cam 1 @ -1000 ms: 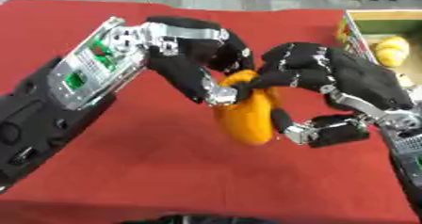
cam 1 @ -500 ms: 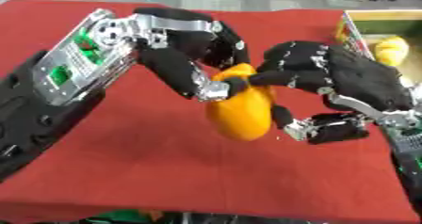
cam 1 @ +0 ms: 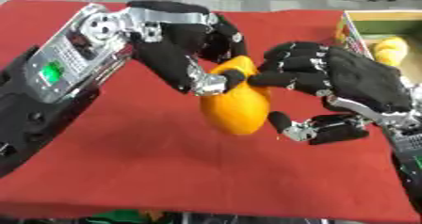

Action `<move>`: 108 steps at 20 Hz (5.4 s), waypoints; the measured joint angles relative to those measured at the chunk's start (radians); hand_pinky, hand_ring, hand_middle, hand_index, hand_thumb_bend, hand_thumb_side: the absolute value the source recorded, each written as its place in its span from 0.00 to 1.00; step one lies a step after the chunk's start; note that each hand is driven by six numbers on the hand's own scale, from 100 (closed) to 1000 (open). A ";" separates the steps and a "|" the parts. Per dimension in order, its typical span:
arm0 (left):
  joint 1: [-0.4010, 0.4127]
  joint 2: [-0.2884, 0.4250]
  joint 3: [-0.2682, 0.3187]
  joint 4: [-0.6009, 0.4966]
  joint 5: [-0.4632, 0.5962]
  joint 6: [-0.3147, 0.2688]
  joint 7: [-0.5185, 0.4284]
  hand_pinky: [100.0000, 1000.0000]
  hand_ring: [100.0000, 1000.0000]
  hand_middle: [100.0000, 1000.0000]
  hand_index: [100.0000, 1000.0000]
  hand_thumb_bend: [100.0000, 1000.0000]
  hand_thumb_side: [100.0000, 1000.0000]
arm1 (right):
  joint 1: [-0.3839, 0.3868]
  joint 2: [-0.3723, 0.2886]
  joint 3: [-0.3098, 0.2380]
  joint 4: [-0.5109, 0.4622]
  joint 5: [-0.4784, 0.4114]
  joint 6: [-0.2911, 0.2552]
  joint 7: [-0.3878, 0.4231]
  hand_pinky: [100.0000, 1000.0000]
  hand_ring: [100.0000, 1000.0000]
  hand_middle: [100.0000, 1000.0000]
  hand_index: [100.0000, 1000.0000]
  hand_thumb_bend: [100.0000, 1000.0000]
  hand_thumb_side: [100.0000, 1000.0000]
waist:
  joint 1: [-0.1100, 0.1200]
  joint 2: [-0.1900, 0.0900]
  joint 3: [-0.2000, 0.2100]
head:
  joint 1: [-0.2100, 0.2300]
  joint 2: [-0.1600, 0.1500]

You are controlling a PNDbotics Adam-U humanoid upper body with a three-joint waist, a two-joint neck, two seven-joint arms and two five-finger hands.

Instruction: Pick up the objects with one hand, pass them to the other hand, and then place them into the box on the other side of the table.

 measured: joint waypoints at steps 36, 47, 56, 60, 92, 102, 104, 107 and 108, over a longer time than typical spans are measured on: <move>-0.009 -0.045 -0.046 0.067 -0.083 0.008 -0.059 0.81 0.59 0.48 0.62 0.00 0.15 | 0.000 0.000 0.009 0.030 -0.006 0.038 -0.346 0.71 0.57 0.45 0.21 0.00 0.00 | 0.000 0.000 -0.005 | -0.013 0.000; 0.012 -0.022 0.035 0.154 -0.163 -0.145 -0.038 0.86 0.71 0.62 0.73 0.44 0.60 | 0.000 0.000 0.005 0.038 -0.006 0.043 -0.349 0.71 0.57 0.45 0.19 0.00 0.00 | 0.000 0.000 -0.007 | -0.021 0.000; 0.131 0.049 0.160 0.163 -0.156 -0.220 0.036 0.87 0.71 0.62 0.74 0.44 0.66 | -0.007 -0.016 -0.029 0.043 -0.006 0.077 -0.375 0.71 0.58 0.45 0.19 0.00 0.00 | 0.002 -0.001 0.000 | -0.036 0.000; 0.224 0.063 0.239 0.135 -0.113 -0.226 0.102 0.87 0.71 0.61 0.73 0.43 0.66 | -0.041 -0.088 -0.054 0.055 -0.040 0.118 -0.400 0.71 0.58 0.44 0.19 0.00 0.00 | 0.002 -0.007 0.013 | -0.066 0.000; 0.589 -0.313 0.575 -0.094 -0.159 -0.299 0.538 0.87 0.68 0.58 0.71 0.30 0.64 | -0.264 -0.426 -0.377 1.202 0.075 0.291 -0.473 0.79 0.74 0.71 0.89 0.00 0.11 | 0.002 -0.007 0.103 | -0.369 0.000; 0.591 -0.358 0.579 -0.094 -0.159 -0.284 0.533 0.87 0.68 0.58 0.71 0.29 0.65 | -0.230 -0.423 -0.394 1.139 0.002 0.213 -0.415 0.82 0.80 0.89 0.96 0.00 0.15 | 0.001 -0.017 0.108 | -0.358 0.000; 0.591 -0.362 0.578 -0.094 -0.160 -0.282 0.531 0.87 0.68 0.58 0.71 0.29 0.65 | -0.223 -0.427 -0.396 1.114 -0.033 0.206 -0.409 0.83 0.80 0.90 0.97 0.00 0.15 | -0.001 -0.017 0.107 | -0.356 0.000; 0.592 -0.366 0.578 -0.094 -0.160 -0.279 0.527 0.87 0.68 0.58 0.71 0.29 0.65 | -0.215 -0.441 -0.397 1.075 -0.074 0.198 -0.400 0.83 0.81 0.92 0.97 0.00 0.16 | -0.001 -0.019 0.107 | -0.356 0.000; 0.593 -0.370 0.578 -0.094 -0.160 -0.278 0.527 0.87 0.68 0.58 0.71 0.29 0.66 | -0.211 -0.445 -0.397 1.063 -0.084 0.197 -0.397 0.84 0.82 0.93 0.98 0.00 0.16 | -0.001 -0.021 0.107 | -0.356 0.000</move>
